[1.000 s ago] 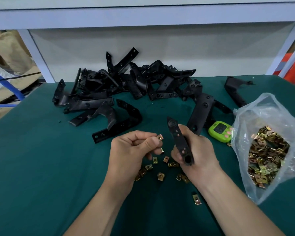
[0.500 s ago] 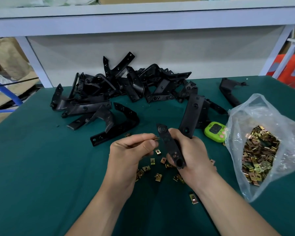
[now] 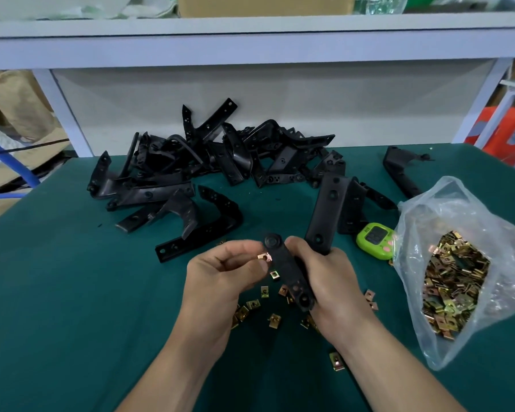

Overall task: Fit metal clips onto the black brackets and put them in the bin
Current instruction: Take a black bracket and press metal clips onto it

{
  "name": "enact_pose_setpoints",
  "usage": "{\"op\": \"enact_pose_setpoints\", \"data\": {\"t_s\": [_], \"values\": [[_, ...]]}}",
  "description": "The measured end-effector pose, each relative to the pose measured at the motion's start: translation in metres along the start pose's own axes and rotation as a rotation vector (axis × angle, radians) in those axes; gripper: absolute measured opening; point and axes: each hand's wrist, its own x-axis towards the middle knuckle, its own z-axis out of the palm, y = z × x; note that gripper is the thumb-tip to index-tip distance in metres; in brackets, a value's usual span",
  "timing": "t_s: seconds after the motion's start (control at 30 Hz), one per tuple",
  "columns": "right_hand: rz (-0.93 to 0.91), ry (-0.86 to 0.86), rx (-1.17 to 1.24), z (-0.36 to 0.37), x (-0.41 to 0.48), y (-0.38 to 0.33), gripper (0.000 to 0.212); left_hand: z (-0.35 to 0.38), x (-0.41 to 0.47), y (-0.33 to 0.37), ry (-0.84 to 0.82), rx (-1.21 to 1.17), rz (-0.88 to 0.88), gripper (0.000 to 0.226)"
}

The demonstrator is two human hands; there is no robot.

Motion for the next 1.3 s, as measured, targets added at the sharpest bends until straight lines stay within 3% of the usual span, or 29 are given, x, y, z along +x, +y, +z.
{"op": "enact_pose_setpoints", "data": {"t_s": [0.13,0.37,0.7,0.93,1.03,1.13,1.3], "values": [[-0.066,0.004,-0.076,-0.002,0.004,0.001,0.019,0.0,0.003,0.0,0.011,-0.009,-0.034,0.036],[-0.114,-0.006,-0.162,-0.007,0.006,0.006,0.018,-0.003,-0.005,0.005,-0.036,0.024,-0.112,0.025],[-0.244,0.017,-0.37,-0.009,0.006,0.008,0.039,0.0,-0.01,0.004,-0.059,0.077,-0.135,0.055],[-0.364,0.027,-0.608,-0.012,0.006,0.007,0.039,-0.004,-0.011,-0.003,-0.03,0.089,-0.183,0.06],[-0.351,0.069,-0.539,-0.013,0.01,0.009,0.039,0.003,-0.009,-0.004,-0.014,0.066,-0.163,0.047],[-0.228,0.078,-0.336,-0.014,0.011,0.007,0.035,0.01,-0.007,-0.001,0.038,0.098,-0.095,0.026],[-0.103,0.064,0.009,-0.018,0.009,0.0,0.025,0.002,-0.01,0.0,0.197,0.747,0.125,0.012]]}}
